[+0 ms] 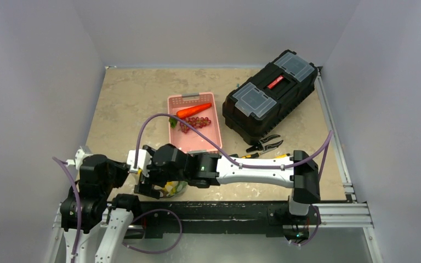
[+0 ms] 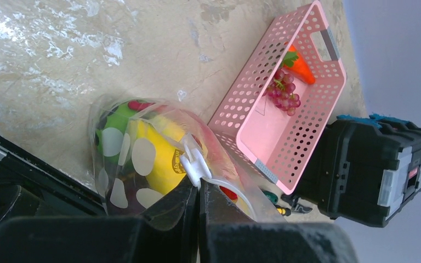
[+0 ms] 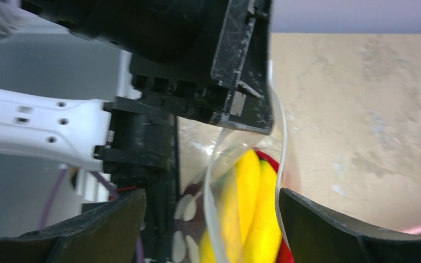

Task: Place the food in the zip-top bag and seal the zipper
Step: Adjust the zipper food storage bag at the center of the board.

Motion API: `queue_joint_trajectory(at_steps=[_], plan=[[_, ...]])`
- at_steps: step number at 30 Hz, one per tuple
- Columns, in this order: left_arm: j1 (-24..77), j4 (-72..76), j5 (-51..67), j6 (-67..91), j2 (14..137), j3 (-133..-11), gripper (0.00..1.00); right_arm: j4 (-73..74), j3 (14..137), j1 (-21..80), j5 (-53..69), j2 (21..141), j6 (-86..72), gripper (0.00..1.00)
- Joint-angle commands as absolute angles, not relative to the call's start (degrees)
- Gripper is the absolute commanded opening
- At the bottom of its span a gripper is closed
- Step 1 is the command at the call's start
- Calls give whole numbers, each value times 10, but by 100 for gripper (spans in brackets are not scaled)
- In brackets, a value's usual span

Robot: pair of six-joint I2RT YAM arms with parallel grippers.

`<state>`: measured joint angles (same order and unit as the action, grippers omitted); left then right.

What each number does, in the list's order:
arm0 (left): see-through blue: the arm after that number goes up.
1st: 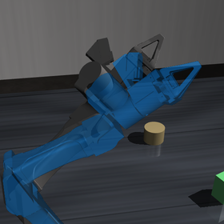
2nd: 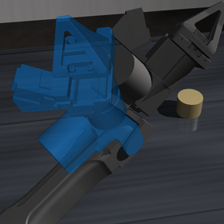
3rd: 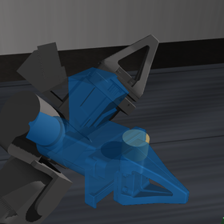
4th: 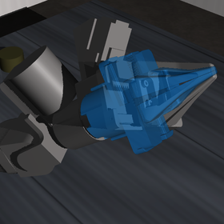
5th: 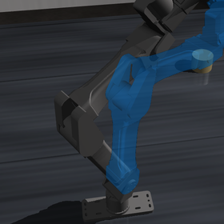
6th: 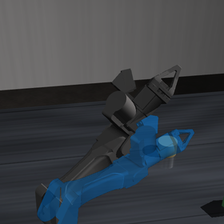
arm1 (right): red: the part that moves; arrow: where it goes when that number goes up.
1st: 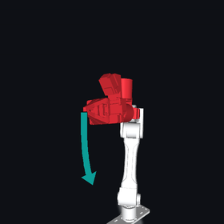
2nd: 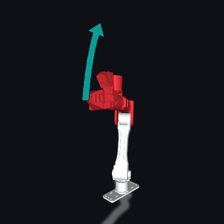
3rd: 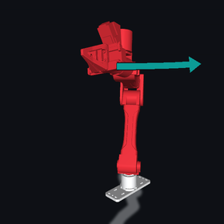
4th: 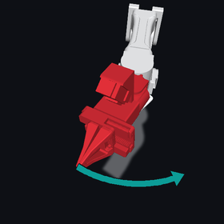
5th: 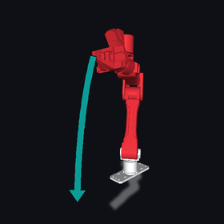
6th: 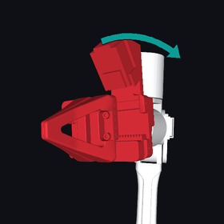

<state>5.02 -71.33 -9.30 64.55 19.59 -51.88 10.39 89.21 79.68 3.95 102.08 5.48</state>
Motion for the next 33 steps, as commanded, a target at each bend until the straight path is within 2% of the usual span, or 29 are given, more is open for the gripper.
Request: queue_joint_trajectory(at_steps=[1,7,9,10,11,12,13,16,17,18,20,23,24,26,33], plan=[[50,-732,-112,677,203,-537,0,90,894,810,-136,1031,127,86],[50,-735,-113,685,194,-540,0,82,897,823,-161,1033,140,53],[51,-738,-110,684,194,-544,2,68,889,823,-174,1031,137,38],[50,-740,-107,681,194,-545,4,64,884,823,-173,1030,131,24],[50,-739,-104,677,194,-546,7,53,877,823,-167,1028,126,15],[50,-735,-99,667,195,-548,13,46,870,822,-167,1024,121,7],[50,-731,-92,654,194,-550,25,37,862,822,-170,1021,117,0],[50,-730,-75,612,198,-561,61,26,842,820,-172,1012,108,0],[50,-731,-71,585,198,-570,70,23,835,818,-170,1007,104,0],[50,-732,-69,565,197,-578,74,23,828,815,-166,1004,101,0],[50,-733,-70,523,192,-596,80,25,819,806,-152,997,92,0],[50,-731,-81,463,178,-627,82,30,807,784,-111,982,72,0],[50,-727,-83,444,172,-636,89,31,801,774,-96,976,65,0],[50,-718,-86,400,162,-656,95,31,788,749,-50,965,45,0],[50,-675,-69,290,143,-650,100,28,733,684,38,920,22,0]])
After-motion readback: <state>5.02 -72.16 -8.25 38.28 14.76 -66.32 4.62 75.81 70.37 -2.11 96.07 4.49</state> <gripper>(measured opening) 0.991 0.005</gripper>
